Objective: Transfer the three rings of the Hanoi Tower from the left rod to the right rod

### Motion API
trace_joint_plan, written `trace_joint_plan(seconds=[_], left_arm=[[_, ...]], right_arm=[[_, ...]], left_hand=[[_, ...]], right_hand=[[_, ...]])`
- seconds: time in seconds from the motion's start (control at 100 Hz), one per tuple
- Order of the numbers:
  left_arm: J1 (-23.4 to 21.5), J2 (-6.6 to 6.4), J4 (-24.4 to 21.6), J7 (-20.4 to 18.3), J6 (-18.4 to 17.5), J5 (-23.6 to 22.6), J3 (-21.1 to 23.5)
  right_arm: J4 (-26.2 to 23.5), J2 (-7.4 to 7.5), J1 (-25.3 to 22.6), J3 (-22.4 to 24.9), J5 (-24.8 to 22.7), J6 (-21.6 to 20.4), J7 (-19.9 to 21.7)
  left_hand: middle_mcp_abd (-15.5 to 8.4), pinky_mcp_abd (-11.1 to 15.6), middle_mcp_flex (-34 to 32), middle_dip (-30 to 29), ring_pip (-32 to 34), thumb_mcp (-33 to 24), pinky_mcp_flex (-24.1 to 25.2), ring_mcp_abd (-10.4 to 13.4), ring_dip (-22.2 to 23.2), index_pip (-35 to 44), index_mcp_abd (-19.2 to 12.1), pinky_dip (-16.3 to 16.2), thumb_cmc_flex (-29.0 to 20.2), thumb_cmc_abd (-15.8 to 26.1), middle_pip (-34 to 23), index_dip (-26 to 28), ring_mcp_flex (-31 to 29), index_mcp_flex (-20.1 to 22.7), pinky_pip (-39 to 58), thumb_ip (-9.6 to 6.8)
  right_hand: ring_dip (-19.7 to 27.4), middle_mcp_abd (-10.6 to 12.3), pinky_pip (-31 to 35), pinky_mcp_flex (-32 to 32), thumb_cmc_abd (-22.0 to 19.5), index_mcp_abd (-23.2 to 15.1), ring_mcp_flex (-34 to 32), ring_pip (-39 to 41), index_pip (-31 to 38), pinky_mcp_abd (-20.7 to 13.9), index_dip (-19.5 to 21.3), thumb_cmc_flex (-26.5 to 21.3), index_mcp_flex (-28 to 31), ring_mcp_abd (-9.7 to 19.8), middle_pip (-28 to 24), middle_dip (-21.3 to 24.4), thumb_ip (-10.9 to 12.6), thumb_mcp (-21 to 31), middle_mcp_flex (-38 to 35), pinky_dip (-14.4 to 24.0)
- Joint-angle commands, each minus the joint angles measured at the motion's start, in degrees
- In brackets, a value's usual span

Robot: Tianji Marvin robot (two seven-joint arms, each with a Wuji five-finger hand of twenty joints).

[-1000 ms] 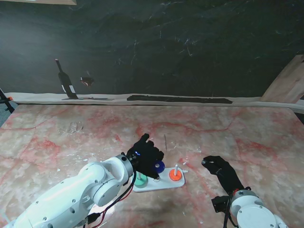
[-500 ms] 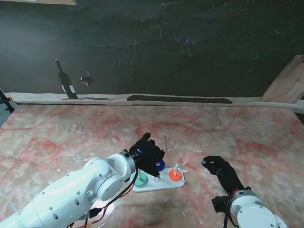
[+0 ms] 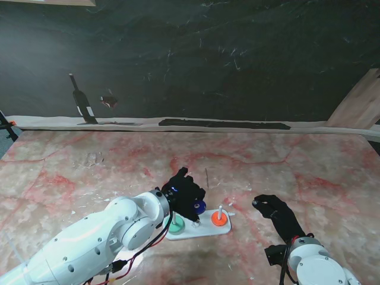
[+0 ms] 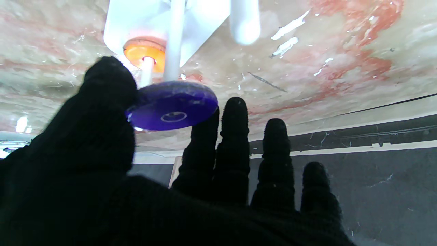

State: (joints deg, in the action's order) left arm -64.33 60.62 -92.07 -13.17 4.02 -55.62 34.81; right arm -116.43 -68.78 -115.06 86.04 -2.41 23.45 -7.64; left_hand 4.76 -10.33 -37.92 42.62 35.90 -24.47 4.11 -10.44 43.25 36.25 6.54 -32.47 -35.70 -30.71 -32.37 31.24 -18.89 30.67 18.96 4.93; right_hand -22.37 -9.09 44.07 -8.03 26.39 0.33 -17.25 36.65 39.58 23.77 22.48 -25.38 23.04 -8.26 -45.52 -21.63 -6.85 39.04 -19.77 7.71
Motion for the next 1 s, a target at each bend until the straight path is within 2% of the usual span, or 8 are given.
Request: trace_joint_plan(seconds=[0.0, 0.3, 0.67, 0.82, 0.87, 0.9, 0.99], left_arm=[[0.11, 0.11, 0.24, -0.03, 0.19, 0.29, -0.12], [-0.38, 0.07, -0.39, 0.22, 0.13, -0.43, 0.14], [0.83, 0.17, 0.65, 0.22, 0.87, -0.44, -1.58], [0.55, 0.04, 0.32, -0.18, 1.21, -0.99, -1.38], [0.44, -0.02, 0.17, -0.46, 1.35, -1.11, -1.29], [0.35, -0.06, 0.08, -0.57, 1.39, -1.22, -1.21], [-0.01, -0.16, -0.20, -0.89, 1.48, -1.44, -0.85]], right_arm=[[-0.10, -0.01, -0.26, -0.16, -0.02, -0.14, 0.13], [0.03, -0.01, -0.18, -0.21, -0.01, -0.24, 0.15], [-0.06, -0.04, -0.27, -0.21, 0.00, -0.14, 0.03], [-0.05, 0.00, -0.25, -0.19, -0.04, -0.15, 0.18], [-0.05, 0.01, -0.26, -0.19, -0.03, -0.18, 0.20], [-0.03, 0.02, -0.25, -0.18, -0.06, -0.20, 0.22], [0.01, 0.05, -0.24, -0.15, -0.06, -0.28, 0.35]], left_hand=[[-0.42, -0.49, 0.23, 0.51, 0.53, -5.90, 0.40, 0.16, 0.39, 5.04, -4.38, 0.12, -2.60, 0.49, -0.48, 2.03, -0.13, 0.46, -0.03, -3.52], [-0.58, -0.51, -0.04, 0.63, 0.63, -5.93, 0.33, 0.23, 0.46, 5.06, -4.30, 0.06, -2.66, 0.47, -0.71, 2.01, -0.30, 0.56, 0.12, -3.51], [-0.69, -0.50, 0.63, 0.76, 0.66, -5.85, 0.48, 0.28, 0.54, 4.82, -4.43, 0.19, -2.42, -0.15, -0.66, 1.92, 0.05, 0.00, -0.05, -3.45], [-0.03, -0.43, 4.19, -0.88, -0.39, -5.73, 0.70, 0.01, 0.09, 1.96, -4.46, 0.44, -1.56, -2.34, 2.06, 0.56, 1.71, -3.30, -0.92, -3.08], [0.70, -0.29, 6.71, -2.36, -1.11, -5.46, 0.83, -0.22, -0.28, 0.70, -4.17, 0.59, -1.27, -3.31, 3.93, -0.15, 2.94, -4.72, -1.73, -2.75], [2.32, -0.20, 8.73, -3.71, -1.67, -5.12, 0.91, -0.32, -0.61, -0.13, -3.84, 0.61, -1.02, -3.94, 5.30, -0.64, 3.87, -6.02, -2.45, -2.48], [3.26, -0.21, 12.88, -7.22, -2.94, -4.49, 1.12, -0.70, -1.49, -2.36, -2.88, -0.07, -0.19, -5.45, 7.76, -2.22, 5.89, -9.03, -4.27, -1.83]], right_hand=[[-0.52, 0.61, 1.32, -0.63, 0.55, 0.21, 0.80, 0.32, 0.43, 0.28, -0.38, 0.31, -1.80, 0.48, -0.63, -0.28, 1.26, -0.15, 1.26, 0.65], [-0.51, 0.56, 1.32, -0.63, 0.48, 0.25, 0.85, 0.29, 0.38, 0.28, -0.39, 0.33, -1.90, 0.48, -0.61, -0.27, 1.26, -0.29, 1.31, 0.65], [-0.51, 0.60, 1.32, -0.63, 0.55, 0.22, 0.85, 0.30, 0.41, 0.28, -0.39, 0.34, -1.94, 0.51, -0.63, -0.28, 1.28, -0.31, 1.31, 0.65], [-0.51, 0.61, 1.32, -0.63, 0.69, 0.29, 0.85, 0.29, 0.38, 0.28, -0.39, 0.34, -2.39, 0.56, -0.62, -0.27, 1.28, -0.31, 1.37, 0.65], [-0.50, 0.69, 1.32, -0.63, 0.70, 0.43, 0.89, 0.27, 0.37, 0.28, -0.39, 0.39, -2.58, 0.58, -0.62, -0.27, 1.28, -0.29, 1.37, 0.65], [-0.49, 0.66, 1.29, -0.68, 0.73, 0.41, 0.89, 0.26, 0.39, 0.30, -0.39, 0.44, -2.63, 0.57, -0.63, -0.28, 1.28, -0.30, 1.37, 0.64], [-0.46, 0.75, 1.23, -0.67, 0.89, 0.46, 1.01, 0.18, 0.37, 0.32, -0.40, 0.49, -2.94, 0.60, -0.54, -0.25, 1.27, -0.34, 1.61, 0.61]])
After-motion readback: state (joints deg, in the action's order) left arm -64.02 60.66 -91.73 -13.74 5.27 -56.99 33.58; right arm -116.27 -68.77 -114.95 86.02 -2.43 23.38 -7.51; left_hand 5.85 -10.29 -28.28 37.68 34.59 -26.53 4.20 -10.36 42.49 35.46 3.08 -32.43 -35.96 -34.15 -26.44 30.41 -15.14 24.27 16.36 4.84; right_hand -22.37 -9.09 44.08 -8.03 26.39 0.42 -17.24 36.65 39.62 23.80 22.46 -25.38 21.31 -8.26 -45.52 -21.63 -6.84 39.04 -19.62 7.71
